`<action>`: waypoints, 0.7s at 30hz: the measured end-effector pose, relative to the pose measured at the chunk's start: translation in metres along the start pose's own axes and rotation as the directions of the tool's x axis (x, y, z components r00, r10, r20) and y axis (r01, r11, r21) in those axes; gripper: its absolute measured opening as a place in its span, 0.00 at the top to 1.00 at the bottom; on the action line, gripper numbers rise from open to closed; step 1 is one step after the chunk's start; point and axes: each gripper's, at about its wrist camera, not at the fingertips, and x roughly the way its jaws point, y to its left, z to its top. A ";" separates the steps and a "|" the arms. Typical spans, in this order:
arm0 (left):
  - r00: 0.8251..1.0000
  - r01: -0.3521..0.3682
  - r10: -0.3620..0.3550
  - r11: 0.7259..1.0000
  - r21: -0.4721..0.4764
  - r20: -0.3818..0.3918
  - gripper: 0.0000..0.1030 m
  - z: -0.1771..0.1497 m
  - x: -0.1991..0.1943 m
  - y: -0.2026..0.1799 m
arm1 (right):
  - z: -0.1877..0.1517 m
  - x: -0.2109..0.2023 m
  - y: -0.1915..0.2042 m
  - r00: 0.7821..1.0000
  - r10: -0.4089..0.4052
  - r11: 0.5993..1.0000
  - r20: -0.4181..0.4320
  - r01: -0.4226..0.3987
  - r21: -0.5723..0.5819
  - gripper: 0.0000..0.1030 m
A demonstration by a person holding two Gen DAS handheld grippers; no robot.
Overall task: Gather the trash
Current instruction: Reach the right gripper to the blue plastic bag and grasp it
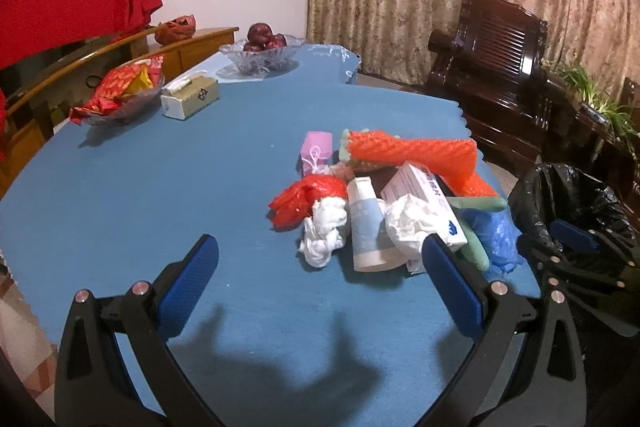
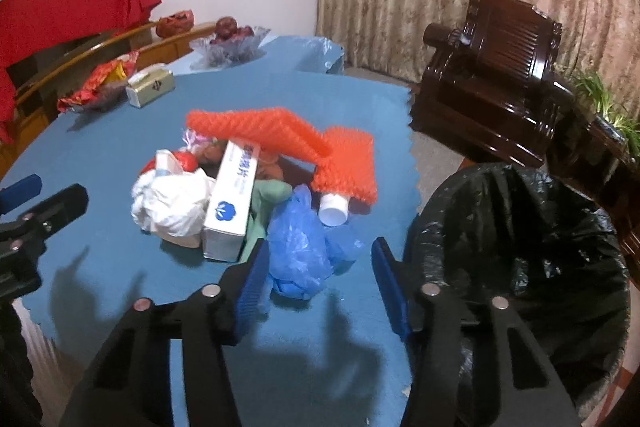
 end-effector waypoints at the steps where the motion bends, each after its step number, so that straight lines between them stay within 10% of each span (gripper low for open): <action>1: 1.000 -0.001 0.001 1.000 0.008 -0.001 0.04 0.000 0.002 -0.001 | -0.001 0.004 0.000 1.000 0.000 1.000 -0.010 0.000 -0.003 0.53; 14: 0.999 0.027 -0.026 0.998 0.057 -0.021 0.22 -0.003 0.022 -0.018 | -0.002 0.029 0.005 0.989 0.134 0.990 -0.066 -0.136 -0.022 0.93; 21: 0.997 0.074 -0.072 0.994 0.080 -0.027 0.31 -0.002 0.029 -0.035 | 0.007 0.004 -0.006 0.991 0.133 0.991 -0.029 -0.133 -0.006 0.95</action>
